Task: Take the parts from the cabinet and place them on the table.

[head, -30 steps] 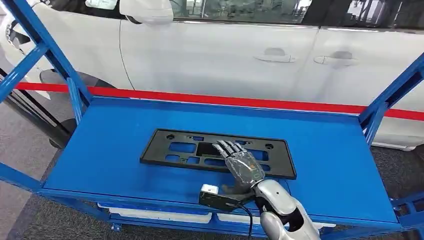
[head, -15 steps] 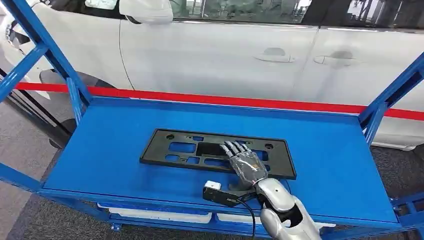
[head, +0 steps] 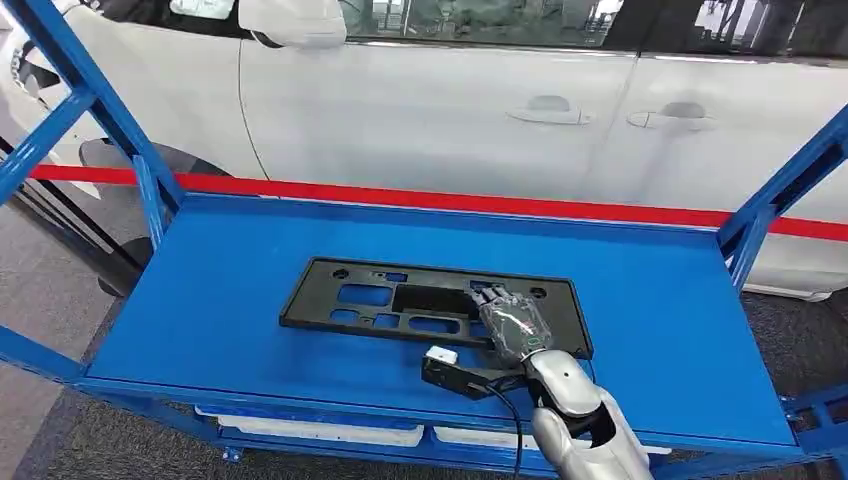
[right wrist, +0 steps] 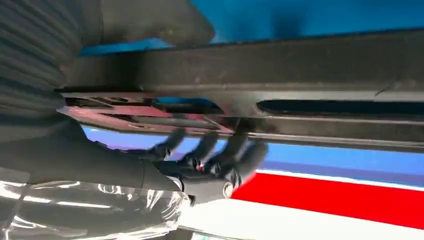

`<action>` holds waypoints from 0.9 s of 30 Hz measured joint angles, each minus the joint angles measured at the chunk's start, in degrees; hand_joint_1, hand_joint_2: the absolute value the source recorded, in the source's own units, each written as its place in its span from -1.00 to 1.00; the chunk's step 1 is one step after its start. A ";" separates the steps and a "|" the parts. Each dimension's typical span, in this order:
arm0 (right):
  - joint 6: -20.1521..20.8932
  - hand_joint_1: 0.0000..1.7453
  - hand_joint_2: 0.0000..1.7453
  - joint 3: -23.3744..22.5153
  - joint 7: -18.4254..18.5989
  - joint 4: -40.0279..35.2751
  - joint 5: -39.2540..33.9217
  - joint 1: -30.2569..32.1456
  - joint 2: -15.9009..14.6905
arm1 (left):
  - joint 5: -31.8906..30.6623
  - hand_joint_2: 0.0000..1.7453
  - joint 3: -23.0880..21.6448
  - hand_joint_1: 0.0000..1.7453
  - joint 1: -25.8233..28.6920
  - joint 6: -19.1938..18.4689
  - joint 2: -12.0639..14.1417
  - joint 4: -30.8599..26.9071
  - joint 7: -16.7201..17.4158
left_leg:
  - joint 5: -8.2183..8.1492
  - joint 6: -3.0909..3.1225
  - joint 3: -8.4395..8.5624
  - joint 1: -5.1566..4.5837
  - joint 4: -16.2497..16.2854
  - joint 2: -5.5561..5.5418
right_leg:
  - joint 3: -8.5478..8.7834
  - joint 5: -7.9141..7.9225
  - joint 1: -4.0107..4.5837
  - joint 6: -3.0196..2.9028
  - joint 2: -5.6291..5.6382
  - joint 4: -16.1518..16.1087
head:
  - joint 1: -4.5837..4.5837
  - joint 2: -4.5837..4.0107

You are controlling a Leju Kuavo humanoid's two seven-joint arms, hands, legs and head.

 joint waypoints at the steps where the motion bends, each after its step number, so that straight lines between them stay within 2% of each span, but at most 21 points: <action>1: 0.00 0.70 1.00 -0.17 0.00 -0.02 0.04 -0.03 0.07 | 0.09 -1.00 -0.02 -1.00 0.00 0.00 0.02 0.00 0.02 | 0.00 0.00 0.00 0.00 0.00 0.00 | 0.00 0.00 0.00 0.00 0.00 0.00 | -0.02 0.00; 25: 0.04 0.72 1.00 -1.35 -0.04 -0.63 0.11 0.41 0.72 | 0.83 -1.00 -0.02 -1.00 -0.06 0.00 0.04 0.00 0.22 | 0.00 0.00 0.01 0.00 0.00 -0.01 | 0.01 0.00 -0.01 0.00 0.00 0.00 | 0.00 0.00; 27: 0.04 0.80 1.00 -1.42 -0.04 -0.63 0.11 0.43 0.76 | 0.83 -1.00 -0.07 -1.00 -0.07 0.00 0.04 0.00 0.22 | 0.00 0.00 0.01 0.00 0.00 -0.01 | 0.01 0.00 -0.01 0.00 0.00 0.00 | 0.00 0.00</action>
